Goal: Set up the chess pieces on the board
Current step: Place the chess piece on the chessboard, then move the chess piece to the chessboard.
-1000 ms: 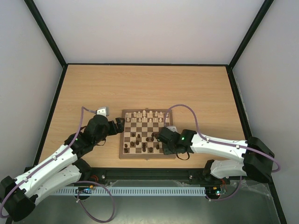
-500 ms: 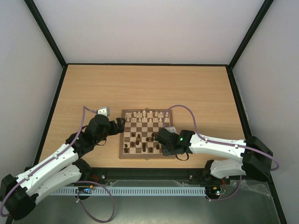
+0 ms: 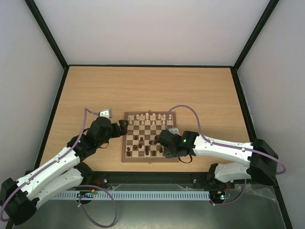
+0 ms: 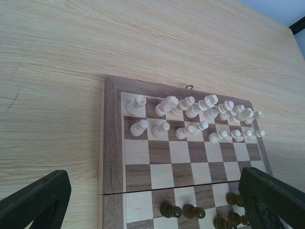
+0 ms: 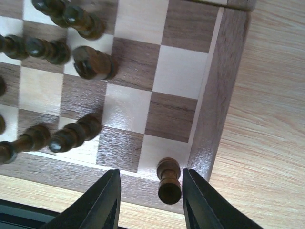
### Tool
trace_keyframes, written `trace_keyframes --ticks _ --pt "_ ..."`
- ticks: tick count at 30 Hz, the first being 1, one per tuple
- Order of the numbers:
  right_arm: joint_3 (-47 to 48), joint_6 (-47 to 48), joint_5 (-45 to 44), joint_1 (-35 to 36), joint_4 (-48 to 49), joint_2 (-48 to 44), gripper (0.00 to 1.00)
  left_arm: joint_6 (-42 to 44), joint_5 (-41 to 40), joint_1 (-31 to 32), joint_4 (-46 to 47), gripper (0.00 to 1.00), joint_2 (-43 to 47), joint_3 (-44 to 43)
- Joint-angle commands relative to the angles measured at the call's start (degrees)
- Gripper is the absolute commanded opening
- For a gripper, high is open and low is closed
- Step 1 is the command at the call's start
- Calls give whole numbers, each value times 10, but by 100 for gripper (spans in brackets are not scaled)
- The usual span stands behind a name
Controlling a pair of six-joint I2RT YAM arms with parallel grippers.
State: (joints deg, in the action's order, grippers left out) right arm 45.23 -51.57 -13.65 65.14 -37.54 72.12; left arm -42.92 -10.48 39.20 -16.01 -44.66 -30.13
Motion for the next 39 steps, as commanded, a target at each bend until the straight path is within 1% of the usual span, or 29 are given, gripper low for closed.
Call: trace_keyframes --ticks 1,11,15,18,21,23,30,34,39 --pt "28 7 -16 6 -35 5 37 4 0 2 8 100 1 9" --pt "56 37 -1 9 0 33 29 1 -4 2 3 100 7 8" --pt "64 46 4 11 11 48 28 0 -4 2 4 100 6 8" --pt "70 50 8 13 17 55 29 1 -5 2 3 100 6 8" --pt "75 54 8 14 21 62 34 1 -7 2 2 100 7 8" --pt "77 57 7 14 23 67 36 1 -7 2 2 99 6 8" --pt "82 65 7 14 33 96 37 2 -9 2 3 100 4 7" --pt "84 68 6 14 37 106 33 4 -9 2 3 99 3 6" --pt "83 70 9 14 41 109 26 4 -10 2 2 100 3 7"
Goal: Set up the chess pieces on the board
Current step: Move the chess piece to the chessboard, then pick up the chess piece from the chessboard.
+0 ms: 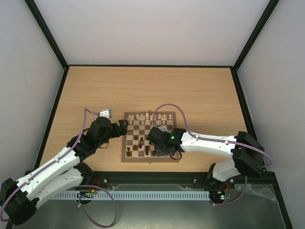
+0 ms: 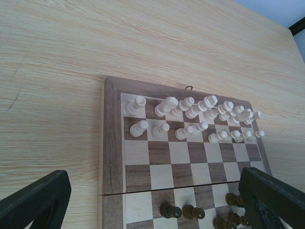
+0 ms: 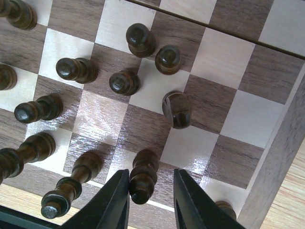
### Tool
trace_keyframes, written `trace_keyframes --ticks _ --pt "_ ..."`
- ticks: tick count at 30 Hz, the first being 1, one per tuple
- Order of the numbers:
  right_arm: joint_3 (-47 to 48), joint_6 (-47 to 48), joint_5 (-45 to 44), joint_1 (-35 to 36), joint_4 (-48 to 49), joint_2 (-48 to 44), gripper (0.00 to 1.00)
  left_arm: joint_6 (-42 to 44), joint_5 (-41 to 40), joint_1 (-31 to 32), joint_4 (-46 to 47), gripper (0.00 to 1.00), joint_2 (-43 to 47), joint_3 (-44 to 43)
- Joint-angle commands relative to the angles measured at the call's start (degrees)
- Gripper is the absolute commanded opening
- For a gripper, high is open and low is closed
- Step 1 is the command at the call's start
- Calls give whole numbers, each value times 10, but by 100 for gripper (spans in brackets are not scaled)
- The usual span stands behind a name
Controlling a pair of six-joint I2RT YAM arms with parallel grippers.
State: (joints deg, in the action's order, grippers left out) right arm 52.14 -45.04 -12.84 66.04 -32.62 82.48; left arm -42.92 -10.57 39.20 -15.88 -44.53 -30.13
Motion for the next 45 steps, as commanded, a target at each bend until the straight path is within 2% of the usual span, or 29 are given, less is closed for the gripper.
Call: trace_keyframes --ticks 1,6,23,26,31,34,39,45 --pt "14 5 1 5 -8 5 25 3 -9 2 1 100 2 7" --pt "14 10 10 5 -3 0 18 2 -9 2 2 100 2 9" --pt "14 2 15 32 -14 0 13 0 -6 2 6 100 0 13" --pt "13 1 14 32 -15 1 14 0 -6 2 7 99 0 14" --pt "24 -2 0 33 -25 0 37 0 -5 2 7 99 0 14" --pt "48 -2 -23 32 -46 -13 39 0 -6 2 6 99 1 13" --pt "82 7 -81 22 -71 -24 37 0 -5 2 8 100 1 13" --pt "79 26 -83 -19 -75 -3 30 1 -6 2 4 99 7 13"
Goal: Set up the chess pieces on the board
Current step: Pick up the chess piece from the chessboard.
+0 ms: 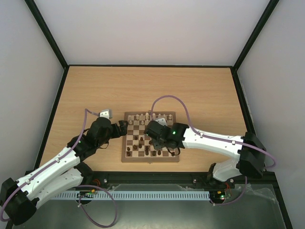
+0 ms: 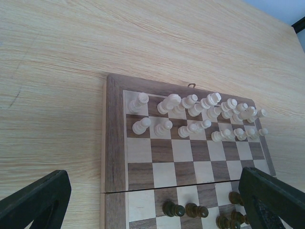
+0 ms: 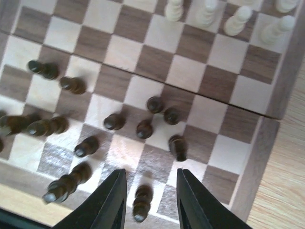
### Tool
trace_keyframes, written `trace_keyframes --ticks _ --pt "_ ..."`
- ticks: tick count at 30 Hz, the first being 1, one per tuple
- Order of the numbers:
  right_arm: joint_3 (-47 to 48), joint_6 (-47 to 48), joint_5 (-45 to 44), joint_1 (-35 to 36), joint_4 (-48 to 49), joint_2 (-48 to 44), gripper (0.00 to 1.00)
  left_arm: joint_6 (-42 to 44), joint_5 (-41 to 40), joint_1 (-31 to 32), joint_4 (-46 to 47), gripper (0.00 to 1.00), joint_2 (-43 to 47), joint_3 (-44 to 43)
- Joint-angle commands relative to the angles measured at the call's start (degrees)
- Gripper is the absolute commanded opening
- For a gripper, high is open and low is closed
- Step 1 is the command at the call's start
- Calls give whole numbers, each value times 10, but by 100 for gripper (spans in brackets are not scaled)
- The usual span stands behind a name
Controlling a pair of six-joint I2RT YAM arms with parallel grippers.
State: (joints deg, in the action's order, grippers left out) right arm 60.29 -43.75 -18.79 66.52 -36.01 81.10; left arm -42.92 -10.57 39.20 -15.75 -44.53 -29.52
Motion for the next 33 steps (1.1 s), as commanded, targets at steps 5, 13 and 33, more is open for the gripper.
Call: trace_keyframes --ticks 5,13,33 --pt "-29 30 0 -53 -16 16 28 -1 -8 2 -1 99 16 8" --pt "-41 49 31 -62 20 39 27 0 -9 2 -4 99 20 9" --pt "-49 55 45 -74 33 69 14 -2 -17 2 -17 99 37 14"
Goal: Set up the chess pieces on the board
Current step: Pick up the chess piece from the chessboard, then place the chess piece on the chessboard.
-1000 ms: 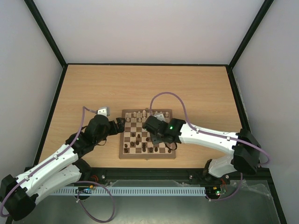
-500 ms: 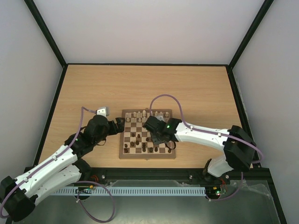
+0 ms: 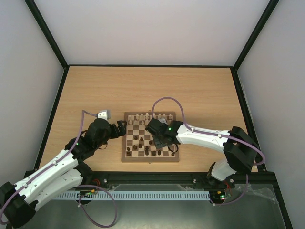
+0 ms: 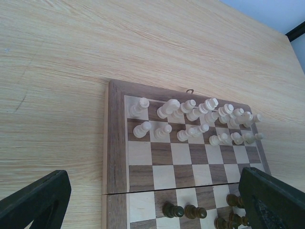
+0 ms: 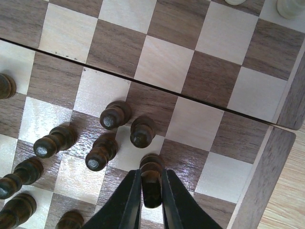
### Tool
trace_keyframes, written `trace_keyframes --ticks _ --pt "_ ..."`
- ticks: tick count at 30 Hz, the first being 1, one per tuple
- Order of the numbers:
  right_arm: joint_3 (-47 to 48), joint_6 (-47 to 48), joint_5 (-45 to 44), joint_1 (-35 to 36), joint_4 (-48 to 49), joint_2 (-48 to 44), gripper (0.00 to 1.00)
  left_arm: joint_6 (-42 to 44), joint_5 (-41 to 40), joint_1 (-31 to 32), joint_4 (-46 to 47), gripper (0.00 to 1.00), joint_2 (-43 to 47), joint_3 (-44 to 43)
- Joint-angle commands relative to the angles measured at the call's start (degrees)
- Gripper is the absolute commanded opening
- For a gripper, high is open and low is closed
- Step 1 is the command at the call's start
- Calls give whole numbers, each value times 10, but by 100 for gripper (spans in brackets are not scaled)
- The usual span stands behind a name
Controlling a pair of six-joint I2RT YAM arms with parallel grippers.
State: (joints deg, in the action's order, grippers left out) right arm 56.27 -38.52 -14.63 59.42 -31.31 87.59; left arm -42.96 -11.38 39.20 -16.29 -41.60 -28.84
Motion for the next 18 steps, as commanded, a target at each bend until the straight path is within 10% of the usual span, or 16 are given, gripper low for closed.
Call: trace_keyframes --ticks 1,18 --pt "-10 2 5 -3 -16 0 12 -2 -9 2 -11 99 7 7" --pt "-65 -50 27 43 -53 -85 8 -7 -2 2 -9 99 -19 -2"
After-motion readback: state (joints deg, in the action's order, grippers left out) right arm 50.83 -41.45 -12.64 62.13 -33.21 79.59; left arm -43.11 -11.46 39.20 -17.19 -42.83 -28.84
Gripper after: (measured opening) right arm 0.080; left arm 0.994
